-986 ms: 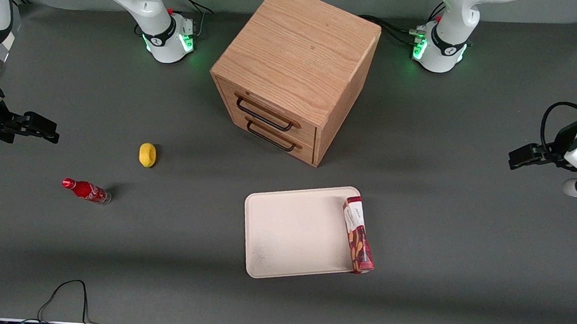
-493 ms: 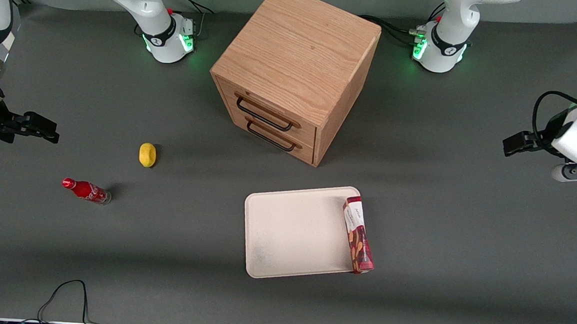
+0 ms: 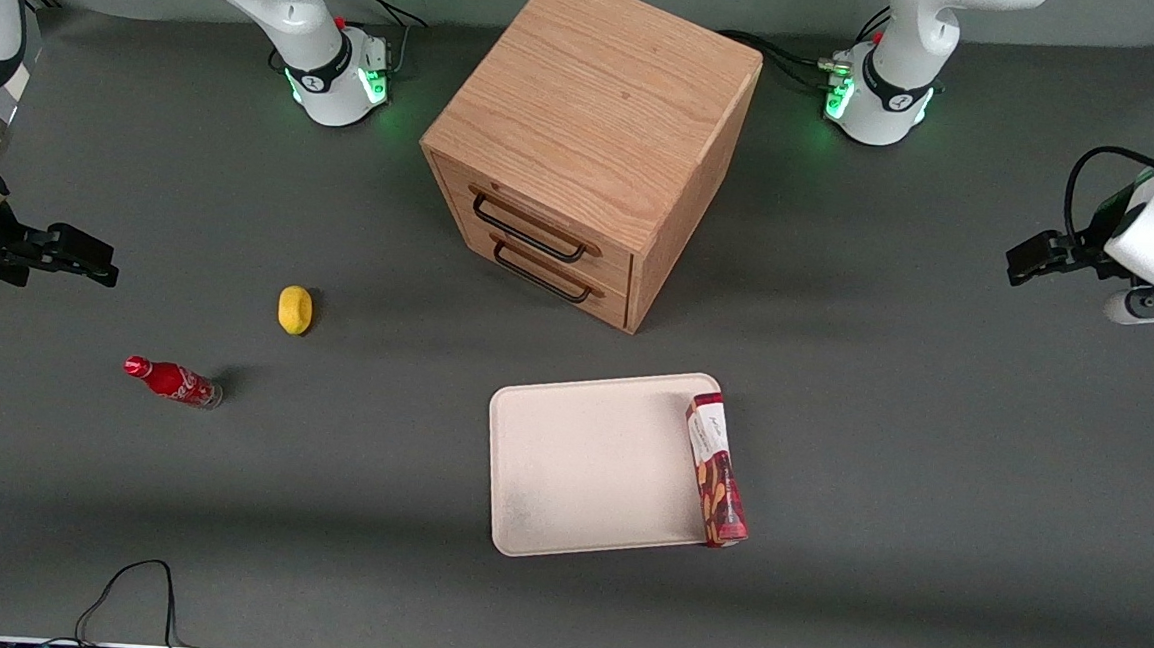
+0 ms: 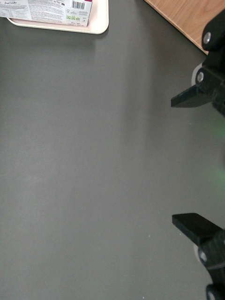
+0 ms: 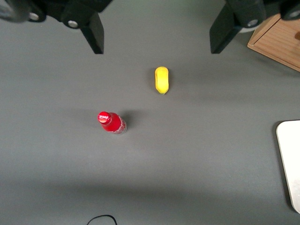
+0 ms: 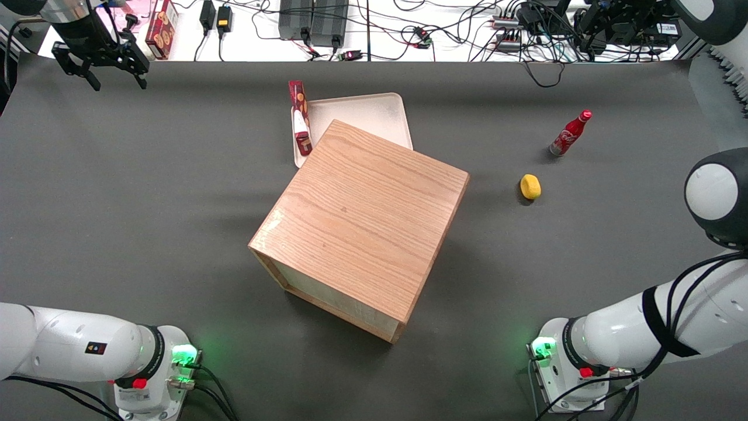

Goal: Place red cookie box on tray

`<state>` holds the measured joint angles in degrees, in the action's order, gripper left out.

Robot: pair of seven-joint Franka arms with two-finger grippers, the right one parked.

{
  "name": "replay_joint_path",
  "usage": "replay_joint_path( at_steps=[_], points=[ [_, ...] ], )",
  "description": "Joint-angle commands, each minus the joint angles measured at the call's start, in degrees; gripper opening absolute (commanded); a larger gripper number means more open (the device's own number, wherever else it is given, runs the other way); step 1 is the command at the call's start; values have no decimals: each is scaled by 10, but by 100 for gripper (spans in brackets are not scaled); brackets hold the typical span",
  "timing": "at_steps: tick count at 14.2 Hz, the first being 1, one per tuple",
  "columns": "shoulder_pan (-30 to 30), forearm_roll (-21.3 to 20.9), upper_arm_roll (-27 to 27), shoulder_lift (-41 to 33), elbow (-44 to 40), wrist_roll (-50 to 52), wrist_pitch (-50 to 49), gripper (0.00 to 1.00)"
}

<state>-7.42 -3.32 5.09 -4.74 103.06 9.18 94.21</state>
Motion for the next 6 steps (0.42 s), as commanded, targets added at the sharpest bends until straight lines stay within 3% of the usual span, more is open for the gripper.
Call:
replay_joint_path(
  at_steps=[1,6],
  points=[
    [1,-2,-1,-4,-10,8,-15,100],
    [42,-3,-52,-3,-24,11,-31,100]
  ],
)
